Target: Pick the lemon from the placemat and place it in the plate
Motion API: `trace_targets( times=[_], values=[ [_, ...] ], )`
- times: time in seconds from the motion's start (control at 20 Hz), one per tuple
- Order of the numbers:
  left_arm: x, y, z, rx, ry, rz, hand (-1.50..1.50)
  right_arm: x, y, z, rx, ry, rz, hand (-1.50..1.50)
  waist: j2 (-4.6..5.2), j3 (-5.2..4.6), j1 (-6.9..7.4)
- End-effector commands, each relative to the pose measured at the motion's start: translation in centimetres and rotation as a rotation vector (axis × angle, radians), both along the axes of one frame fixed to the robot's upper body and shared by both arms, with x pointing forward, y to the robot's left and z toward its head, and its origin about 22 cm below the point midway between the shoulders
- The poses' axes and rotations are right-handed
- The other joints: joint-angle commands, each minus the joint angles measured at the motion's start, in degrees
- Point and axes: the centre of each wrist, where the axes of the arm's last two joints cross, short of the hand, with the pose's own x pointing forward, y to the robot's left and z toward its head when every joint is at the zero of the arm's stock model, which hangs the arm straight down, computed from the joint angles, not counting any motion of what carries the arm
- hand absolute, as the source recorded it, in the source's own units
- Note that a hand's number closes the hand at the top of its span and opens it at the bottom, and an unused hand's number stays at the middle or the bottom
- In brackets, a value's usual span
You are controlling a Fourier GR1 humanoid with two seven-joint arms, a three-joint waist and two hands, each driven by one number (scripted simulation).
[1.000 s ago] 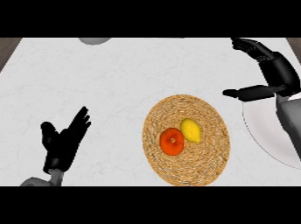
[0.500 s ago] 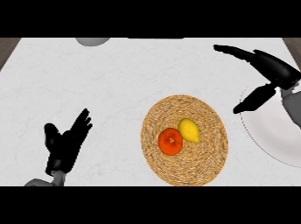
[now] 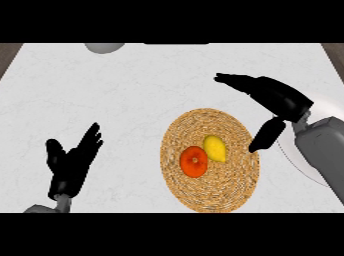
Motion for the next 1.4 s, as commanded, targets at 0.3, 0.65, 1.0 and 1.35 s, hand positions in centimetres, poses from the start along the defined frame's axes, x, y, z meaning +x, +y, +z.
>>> trace_targets(
  times=[0.3, 0.65, 1.0, 1.35],
  values=[
    [-1.3, 0.8, -0.7, -0.007, -0.005, -0.013, 0.0, -3.5, 4.4, -4.5, -0.13, 0.039, -0.024, -1.5, 0.14, 0.03, 0.22],
    [0.9, -1.1, 0.8, -0.001, -0.009, 0.008, 0.0, -4.6, 5.6, -6.5, -0.119, 0.098, -0.014, -1.5, 0.15, 0.04, 0.13],
    [-0.6, -2.5, 1.0, -0.002, -0.012, 0.007, 0.0, -5.6, 5.2, -6.5, -0.214, 0.031, -0.042, -1.5, 0.09, 0.05, 0.12],
    [-1.2, -0.9, -1.8, -0.006, -0.023, -0.007, 0.0, -5.4, 7.1, -6.3, -0.249, 0.014, -0.082, -1.5, 0.12, 0.03, 0.07]
  ],
)
